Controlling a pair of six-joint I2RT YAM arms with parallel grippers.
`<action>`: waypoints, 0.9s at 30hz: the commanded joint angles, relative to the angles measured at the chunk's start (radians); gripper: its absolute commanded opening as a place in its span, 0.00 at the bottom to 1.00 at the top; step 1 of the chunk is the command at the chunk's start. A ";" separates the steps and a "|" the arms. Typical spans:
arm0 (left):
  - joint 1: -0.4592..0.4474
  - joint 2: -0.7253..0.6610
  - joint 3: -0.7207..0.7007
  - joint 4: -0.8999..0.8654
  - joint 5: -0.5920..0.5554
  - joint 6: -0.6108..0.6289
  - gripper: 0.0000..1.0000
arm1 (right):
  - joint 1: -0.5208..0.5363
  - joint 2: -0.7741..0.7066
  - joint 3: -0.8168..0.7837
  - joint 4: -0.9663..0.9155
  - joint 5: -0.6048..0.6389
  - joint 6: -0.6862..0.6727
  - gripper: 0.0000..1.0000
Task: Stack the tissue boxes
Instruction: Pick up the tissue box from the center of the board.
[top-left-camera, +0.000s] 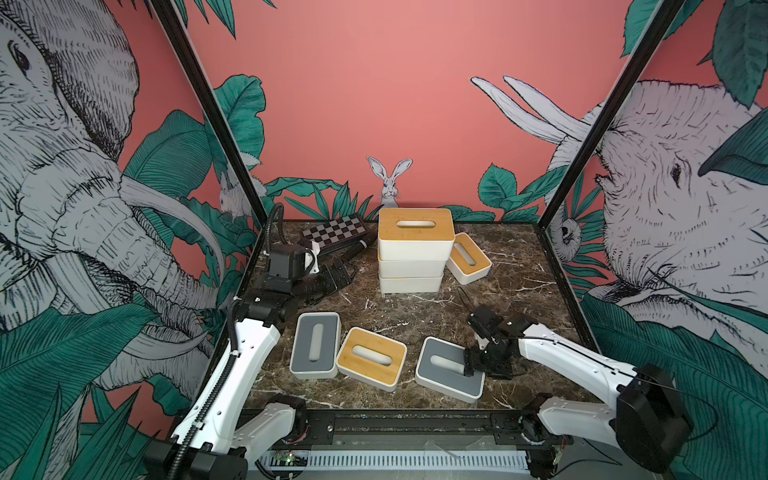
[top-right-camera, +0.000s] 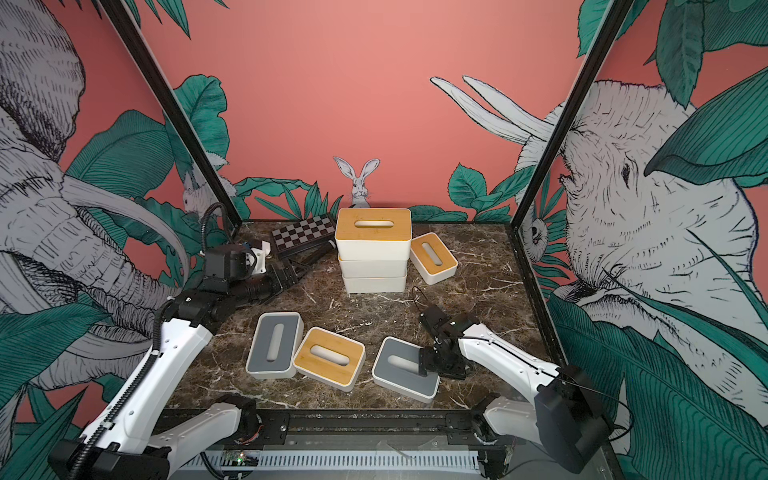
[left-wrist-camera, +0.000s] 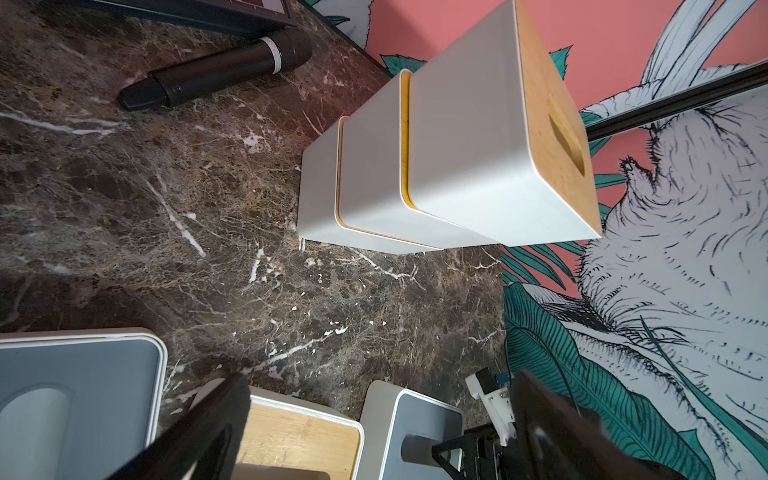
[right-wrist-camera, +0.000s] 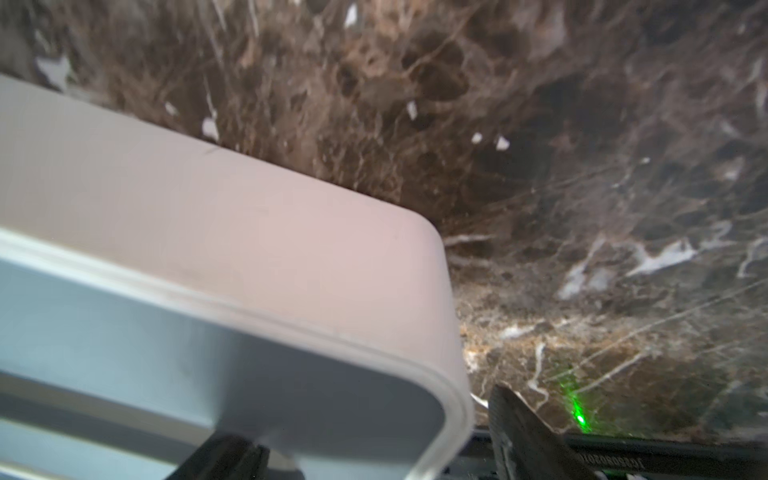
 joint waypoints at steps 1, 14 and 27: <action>0.006 -0.033 -0.014 0.012 0.000 -0.012 0.99 | -0.002 0.017 0.020 0.062 0.066 0.056 0.74; -0.035 -0.034 -0.051 0.066 0.016 -0.057 0.99 | -0.204 -0.097 -0.078 0.105 0.018 0.138 0.52; -0.299 0.022 -0.170 0.325 -0.115 -0.232 1.00 | -0.375 -0.151 -0.158 0.183 -0.091 0.225 0.38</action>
